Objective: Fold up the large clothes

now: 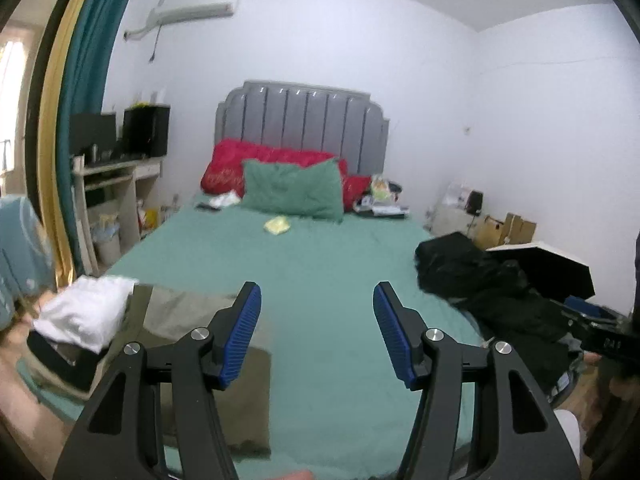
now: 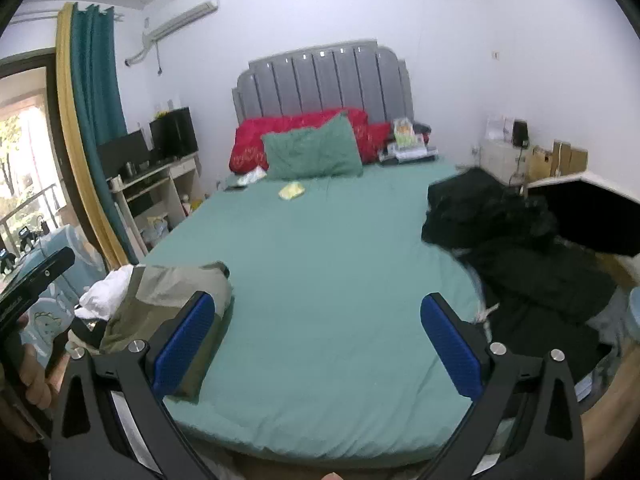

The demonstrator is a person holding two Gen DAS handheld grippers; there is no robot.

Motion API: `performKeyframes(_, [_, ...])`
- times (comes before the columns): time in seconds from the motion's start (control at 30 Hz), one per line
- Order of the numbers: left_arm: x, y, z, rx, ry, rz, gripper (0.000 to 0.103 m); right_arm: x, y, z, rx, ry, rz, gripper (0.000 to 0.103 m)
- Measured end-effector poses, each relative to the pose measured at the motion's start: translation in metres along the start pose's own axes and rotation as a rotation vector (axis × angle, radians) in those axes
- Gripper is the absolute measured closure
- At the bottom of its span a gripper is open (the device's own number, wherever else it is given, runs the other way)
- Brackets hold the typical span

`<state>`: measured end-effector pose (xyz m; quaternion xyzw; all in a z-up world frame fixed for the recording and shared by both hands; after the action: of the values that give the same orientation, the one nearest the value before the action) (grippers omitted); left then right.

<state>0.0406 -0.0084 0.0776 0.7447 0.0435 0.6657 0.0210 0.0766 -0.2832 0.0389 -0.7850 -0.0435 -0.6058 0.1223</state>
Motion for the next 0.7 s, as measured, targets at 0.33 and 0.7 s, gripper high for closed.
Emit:
performKeyframes(0.33, [-0.003, -0.004, -0.011, 0.005, 0.04, 0.056, 0.039, 0.012, -0.026, -0.014, 0.022, 0.092, -0.057, 0.001])
performKeyframes(0.7, [-0.019, -0.027, -0.007, 0.033, 0.03, 0.049, 0.039, -0.012, -0.052, 0.006, 0.048, 0.043, -0.083, 0.001])
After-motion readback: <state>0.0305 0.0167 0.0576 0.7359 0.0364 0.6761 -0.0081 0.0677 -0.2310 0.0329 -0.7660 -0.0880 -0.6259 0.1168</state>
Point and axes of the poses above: each gripper's, at about its wrist camera, not at the fingertips, and z roughly the way its jaws point, y to its right, x to its top, the point moved 3 cm from there along z, roughly the way its jaws point, and after that the axes turned 11 degrees about y, right-handed, at the moved point
